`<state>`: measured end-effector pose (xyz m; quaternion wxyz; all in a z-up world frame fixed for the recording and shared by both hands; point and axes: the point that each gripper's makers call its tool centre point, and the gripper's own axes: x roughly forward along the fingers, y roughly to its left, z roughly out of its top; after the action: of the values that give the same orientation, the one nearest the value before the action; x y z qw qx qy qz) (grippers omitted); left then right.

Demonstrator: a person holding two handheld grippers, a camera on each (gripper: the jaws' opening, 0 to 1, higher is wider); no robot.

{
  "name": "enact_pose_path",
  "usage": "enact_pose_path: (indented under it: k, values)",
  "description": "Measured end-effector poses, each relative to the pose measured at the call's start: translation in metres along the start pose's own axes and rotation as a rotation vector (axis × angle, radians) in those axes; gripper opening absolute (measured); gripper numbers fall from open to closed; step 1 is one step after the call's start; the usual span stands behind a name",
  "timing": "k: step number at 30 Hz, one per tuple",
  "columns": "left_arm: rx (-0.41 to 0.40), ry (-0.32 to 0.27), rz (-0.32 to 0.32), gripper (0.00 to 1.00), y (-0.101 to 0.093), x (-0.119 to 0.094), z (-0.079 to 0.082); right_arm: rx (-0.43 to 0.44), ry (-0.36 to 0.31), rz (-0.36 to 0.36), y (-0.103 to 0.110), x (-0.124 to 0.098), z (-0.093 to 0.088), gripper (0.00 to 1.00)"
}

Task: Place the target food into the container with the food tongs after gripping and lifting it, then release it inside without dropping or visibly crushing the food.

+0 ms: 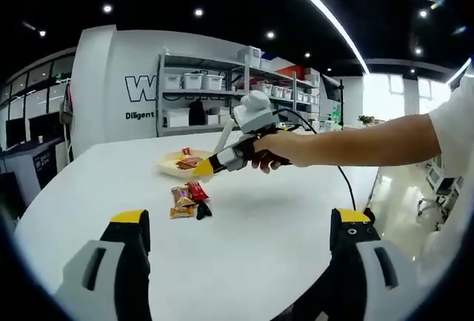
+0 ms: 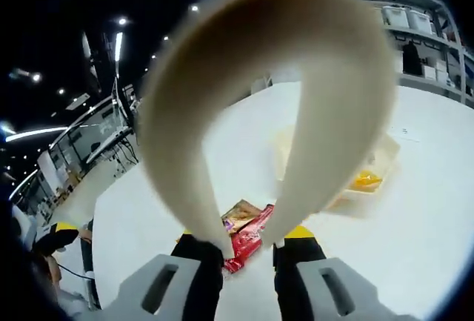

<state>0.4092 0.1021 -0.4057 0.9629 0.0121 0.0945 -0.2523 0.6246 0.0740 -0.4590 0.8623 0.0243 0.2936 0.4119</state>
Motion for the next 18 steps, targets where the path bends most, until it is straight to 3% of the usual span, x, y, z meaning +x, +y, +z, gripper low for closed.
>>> enact_pose_path:
  k: [6, 13, 18]
  values:
    - [0.019, 0.001, 0.01, 0.99, 0.001, -0.001, 0.002, -0.01, -0.004, -0.016, -0.002, 0.009, 0.0, 0.2]
    - [0.021, 0.002, 0.026, 0.98, 0.005, -0.004, 0.002, -0.158, 0.04, -0.064, -0.01, 0.015, -0.013, 0.2]
    - [0.004, 0.006, 0.035, 0.98, 0.009, -0.004, -0.003, -0.132, 0.027, -0.058, -0.014, 0.009, -0.013, 0.2]
